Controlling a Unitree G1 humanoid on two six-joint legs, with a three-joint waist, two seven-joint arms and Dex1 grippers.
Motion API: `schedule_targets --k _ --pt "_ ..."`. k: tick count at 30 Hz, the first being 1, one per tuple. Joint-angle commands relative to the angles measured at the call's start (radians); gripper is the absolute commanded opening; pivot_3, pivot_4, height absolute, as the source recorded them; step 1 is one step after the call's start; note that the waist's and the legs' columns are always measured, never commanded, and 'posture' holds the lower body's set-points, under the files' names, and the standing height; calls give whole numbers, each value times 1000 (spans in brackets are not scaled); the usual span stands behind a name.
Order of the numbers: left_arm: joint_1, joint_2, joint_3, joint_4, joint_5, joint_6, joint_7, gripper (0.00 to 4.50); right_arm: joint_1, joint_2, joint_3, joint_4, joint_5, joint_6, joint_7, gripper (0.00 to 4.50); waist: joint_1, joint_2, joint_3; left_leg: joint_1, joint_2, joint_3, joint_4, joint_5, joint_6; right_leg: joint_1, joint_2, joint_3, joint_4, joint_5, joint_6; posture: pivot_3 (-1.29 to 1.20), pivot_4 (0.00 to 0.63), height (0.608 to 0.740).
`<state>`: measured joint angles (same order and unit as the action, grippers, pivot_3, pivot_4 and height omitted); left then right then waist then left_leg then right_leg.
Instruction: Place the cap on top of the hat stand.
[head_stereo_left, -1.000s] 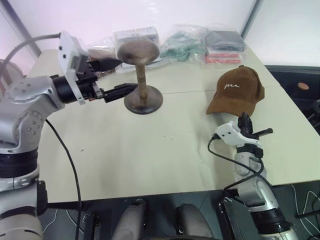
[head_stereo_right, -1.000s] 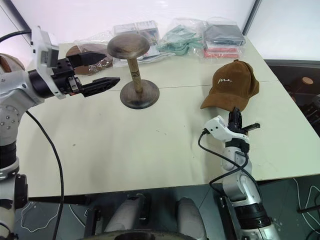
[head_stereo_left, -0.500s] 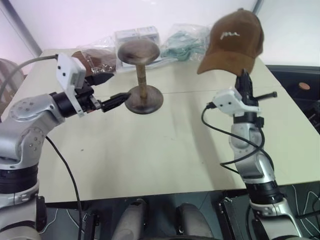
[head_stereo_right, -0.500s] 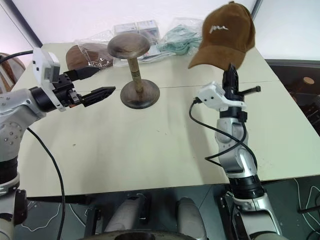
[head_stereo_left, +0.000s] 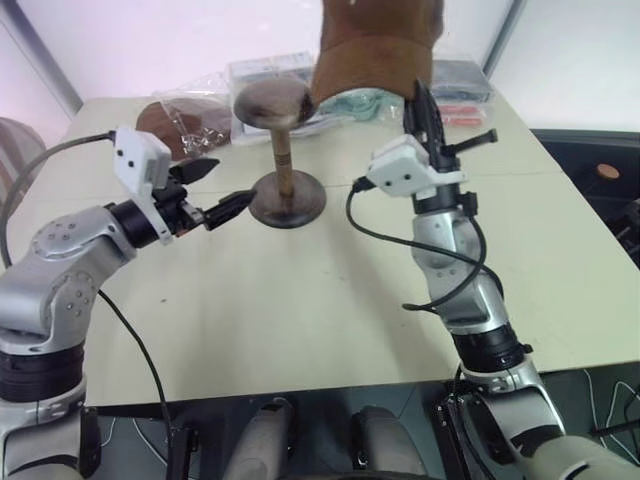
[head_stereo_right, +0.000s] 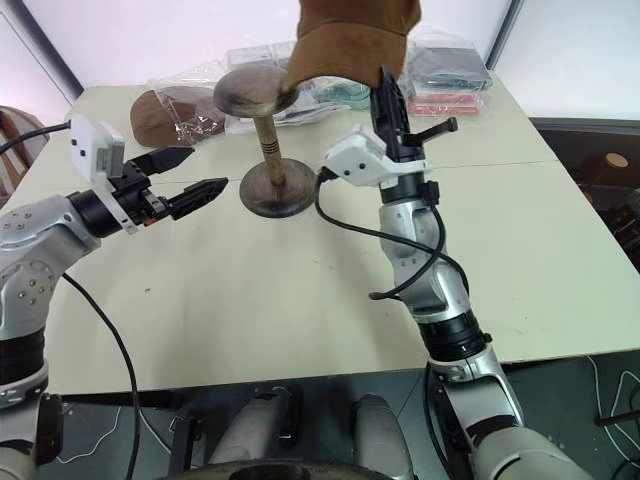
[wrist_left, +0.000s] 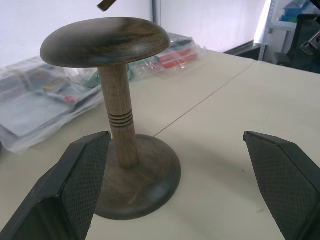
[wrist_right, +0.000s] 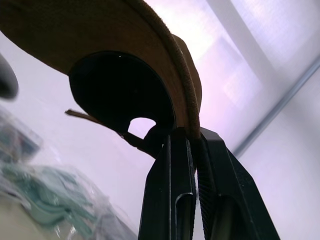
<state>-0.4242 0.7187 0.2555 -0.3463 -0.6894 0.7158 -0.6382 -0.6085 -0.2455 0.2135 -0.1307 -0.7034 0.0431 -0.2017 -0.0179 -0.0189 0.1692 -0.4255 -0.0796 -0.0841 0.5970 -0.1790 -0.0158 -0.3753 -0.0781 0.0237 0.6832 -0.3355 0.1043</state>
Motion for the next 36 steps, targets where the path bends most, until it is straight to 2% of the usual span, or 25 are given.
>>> schedule_targets --k 1,12,20,27,36 --pt "5 19 46 -43 -19 -1 3 4500 -49 31 34 -7 -15 -54 -24 178 0 0 0 0 0 0 0 0 0 0 0 0 0 0 0 0 150 740" --pt "31 60 89 -85 -45 27 13 4500 -59 84 111 56 -28 -170 -46 178 0 0 0 0 0 0 -1 1 -1 -1 0 0 0 0 0 0 150 740" --pt "117 117 201 -193 -118 103 39 4500 16 104 162 96 -42 -226 -64 178 -3 0 0 0 0 0 -2 1 -1 -2 0 1 0 0 0 0 150 740" --pt "180 161 305 -278 -212 174 86 4500 65 101 183 182 -65 -273 -122 178 0 0 0 0 0 0 -2 1 -1 -2 0 1 0 0 0 0 150 740" --pt "205 197 353 -316 -292 211 137 4500 132 68 209 317 -130 -341 -266 178 0 0 0 0 0 0 -2 1 -2 -1 1 1 0 0 -1 0 150 740"
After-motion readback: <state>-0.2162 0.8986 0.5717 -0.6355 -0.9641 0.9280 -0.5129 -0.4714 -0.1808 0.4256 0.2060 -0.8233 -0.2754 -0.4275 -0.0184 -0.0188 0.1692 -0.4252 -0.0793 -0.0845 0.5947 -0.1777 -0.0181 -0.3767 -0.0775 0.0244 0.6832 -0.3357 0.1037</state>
